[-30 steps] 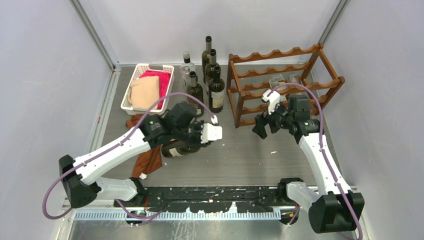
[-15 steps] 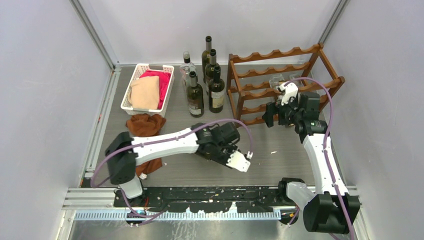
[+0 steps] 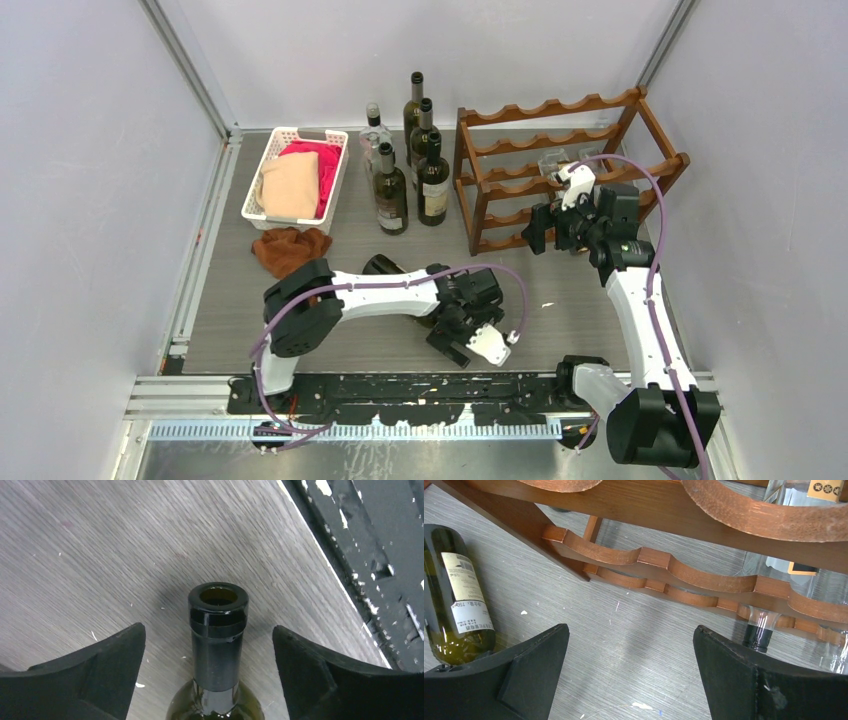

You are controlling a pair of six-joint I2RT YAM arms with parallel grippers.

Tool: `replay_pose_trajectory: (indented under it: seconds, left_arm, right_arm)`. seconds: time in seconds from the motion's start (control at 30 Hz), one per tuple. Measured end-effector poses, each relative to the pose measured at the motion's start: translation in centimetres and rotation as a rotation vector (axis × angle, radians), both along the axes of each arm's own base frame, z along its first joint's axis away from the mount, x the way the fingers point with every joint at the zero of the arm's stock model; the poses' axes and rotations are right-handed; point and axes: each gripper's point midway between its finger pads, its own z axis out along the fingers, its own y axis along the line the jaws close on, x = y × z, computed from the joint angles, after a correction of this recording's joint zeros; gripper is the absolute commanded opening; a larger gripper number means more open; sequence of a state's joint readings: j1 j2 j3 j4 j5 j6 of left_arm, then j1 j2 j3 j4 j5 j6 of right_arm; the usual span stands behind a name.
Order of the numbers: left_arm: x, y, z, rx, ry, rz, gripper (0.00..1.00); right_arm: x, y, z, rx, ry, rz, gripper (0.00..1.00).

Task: Put the wine bottle on the wine rack
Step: Adjust the wine bottle at the center of the board.

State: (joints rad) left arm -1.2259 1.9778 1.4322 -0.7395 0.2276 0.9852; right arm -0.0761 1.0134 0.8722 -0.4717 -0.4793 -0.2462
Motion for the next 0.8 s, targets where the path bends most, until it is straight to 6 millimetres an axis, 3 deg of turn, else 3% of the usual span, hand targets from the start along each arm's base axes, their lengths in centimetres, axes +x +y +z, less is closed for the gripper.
replay_pose_trajectory:
  seconds: [0.13, 0.23, 0.33, 0.5, 0.57, 0.6, 0.67, 0.7, 0.8]
  left_arm:
    - [-0.2, -0.2, 0.4, -0.04, 0.001, 0.015, 1.0]
    - [-0.5, -0.7, 2.0, -0.101, 0.01, 0.052, 1.0]
    - [-0.9, -1.3, 5.5, -0.229, 0.025, 0.116, 1.0]
    - [-2.7, -0.6, 14.0, -0.541, 0.107, 0.27, 0.99]
    - [-3.4, 0.6, 16.9, -0.638, 0.171, 0.383, 0.87]
    - [-3.5, 1.3, 17.8, -0.668, 0.2, 0.452, 0.76]
    - [-3.9, 3.2, 18.6, -0.704, 0.282, 0.625, 0.21]
    - [-4.1, 4.2, 18.4, -0.708, 0.33, 0.724, 0.09]
    - [-4.1, 8.1, 15.5, -0.68, 0.452, 1.077, 0.02]
  right_arm:
    - [-0.1, 0.2, 0.0, 0.008, 0.0, 0.009, 1.0]
    - [-0.1, 0.3, 0.0, 0.012, 0.002, 0.018, 1.0]
    - [-0.3, 0.6, 0.0, 0.015, 0.005, 0.033, 1.0]
    - [-0.7, 1.1, -0.1, 0.026, 0.011, 0.072, 1.0]
    - [-0.9, 1.4, -0.1, 0.031, 0.012, 0.094, 1.0]
    - [-1.0, 1.5, -0.1, 0.033, 0.012, 0.102, 1.0]
    - [-1.1, 1.8, -0.1, 0.038, 0.011, 0.12, 1.0]
    - [-1.2, 1.9, -0.1, 0.039, 0.01, 0.126, 1.0]
    - [-1.3, 2.1, -0.1, 0.042, 0.007, 0.147, 1.0]
